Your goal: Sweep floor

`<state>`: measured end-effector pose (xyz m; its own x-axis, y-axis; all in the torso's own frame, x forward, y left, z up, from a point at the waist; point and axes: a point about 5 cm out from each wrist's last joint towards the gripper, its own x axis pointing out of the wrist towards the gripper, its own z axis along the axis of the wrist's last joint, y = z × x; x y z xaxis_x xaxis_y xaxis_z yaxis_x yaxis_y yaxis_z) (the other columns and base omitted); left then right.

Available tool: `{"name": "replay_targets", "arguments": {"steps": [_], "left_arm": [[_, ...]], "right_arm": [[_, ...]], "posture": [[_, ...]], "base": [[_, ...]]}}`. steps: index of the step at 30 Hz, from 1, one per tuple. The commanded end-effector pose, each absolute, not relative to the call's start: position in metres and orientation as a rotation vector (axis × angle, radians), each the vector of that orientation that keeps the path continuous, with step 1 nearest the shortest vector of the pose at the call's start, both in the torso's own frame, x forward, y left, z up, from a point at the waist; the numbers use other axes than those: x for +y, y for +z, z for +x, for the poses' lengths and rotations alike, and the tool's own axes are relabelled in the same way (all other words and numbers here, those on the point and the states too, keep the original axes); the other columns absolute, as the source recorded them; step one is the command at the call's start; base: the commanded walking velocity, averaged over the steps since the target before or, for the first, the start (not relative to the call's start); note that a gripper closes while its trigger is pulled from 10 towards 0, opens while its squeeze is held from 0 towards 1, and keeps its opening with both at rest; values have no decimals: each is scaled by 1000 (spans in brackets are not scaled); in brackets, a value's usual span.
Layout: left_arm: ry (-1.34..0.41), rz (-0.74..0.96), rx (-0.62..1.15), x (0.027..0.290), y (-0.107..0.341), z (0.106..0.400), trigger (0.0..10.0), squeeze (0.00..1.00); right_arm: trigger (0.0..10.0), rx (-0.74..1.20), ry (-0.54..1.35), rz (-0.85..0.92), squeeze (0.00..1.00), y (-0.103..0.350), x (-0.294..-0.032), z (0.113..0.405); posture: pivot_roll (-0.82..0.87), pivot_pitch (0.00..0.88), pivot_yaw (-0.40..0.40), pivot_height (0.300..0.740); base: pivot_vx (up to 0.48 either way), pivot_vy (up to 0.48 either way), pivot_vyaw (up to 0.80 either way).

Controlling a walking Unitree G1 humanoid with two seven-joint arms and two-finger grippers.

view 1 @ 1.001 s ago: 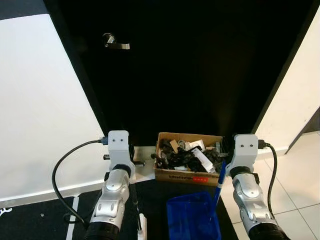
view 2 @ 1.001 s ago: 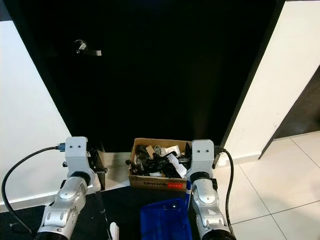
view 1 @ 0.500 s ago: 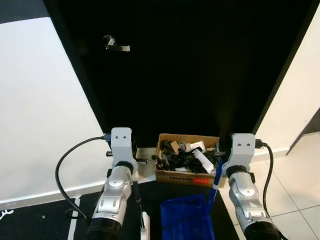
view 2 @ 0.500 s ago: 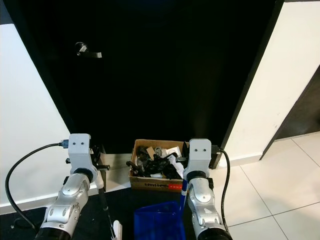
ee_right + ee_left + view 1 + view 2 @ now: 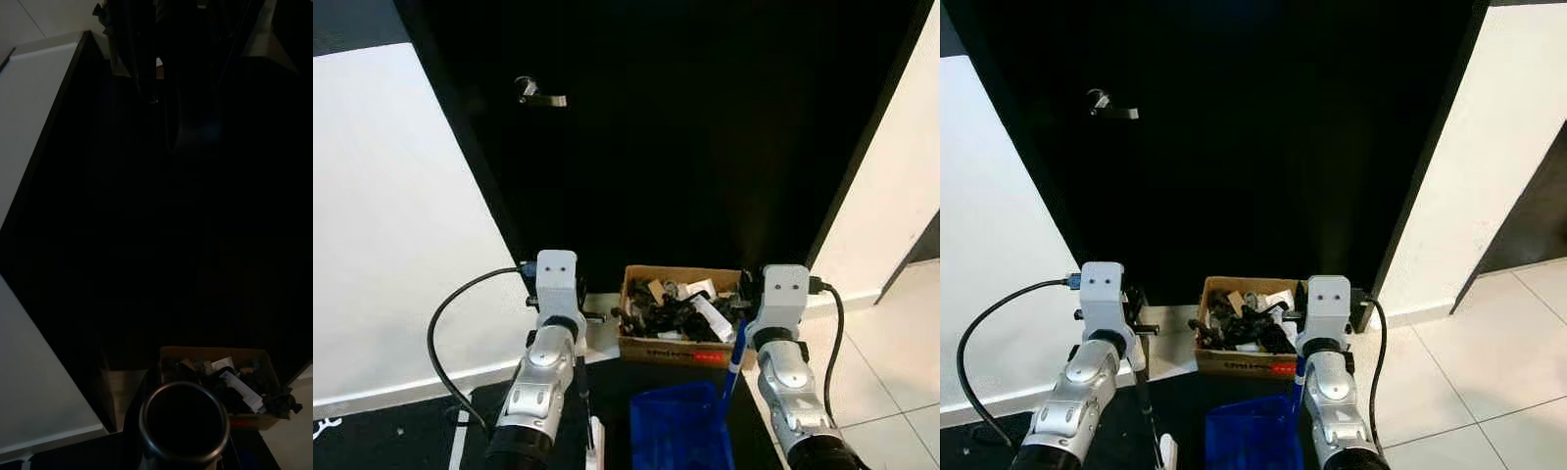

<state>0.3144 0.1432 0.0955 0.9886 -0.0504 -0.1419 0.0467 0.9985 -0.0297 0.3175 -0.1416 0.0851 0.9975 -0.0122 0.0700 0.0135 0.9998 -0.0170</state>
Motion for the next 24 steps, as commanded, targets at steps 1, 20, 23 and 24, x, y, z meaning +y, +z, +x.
{"name": "replay_targets", "arguments": {"steps": [1,20,23,24], "left_arm": [[-57,-28,124,139,98,315,10000,0],[-80,-23,132,135,97,315,10000,0],[-77,-20,132,136,98,316,10000,0],[-76,-13,138,136,97,316,10000,0]], "right_arm": [[10000,-95,-7,-14,0,89,-138,319],[10000,-88,-46,-13,0,85,-147,316],[10000,-101,-19,-16,0,88,-140,317],[10000,-101,-16,-16,0,87,-140,317]], "posture": [[-47,3,67,740],[-57,5,83,740],[-59,0,90,740],[-55,0,89,740]], "base": [[0,0,0],[0,0,0],[0,0,0],[0,0,0]]}}
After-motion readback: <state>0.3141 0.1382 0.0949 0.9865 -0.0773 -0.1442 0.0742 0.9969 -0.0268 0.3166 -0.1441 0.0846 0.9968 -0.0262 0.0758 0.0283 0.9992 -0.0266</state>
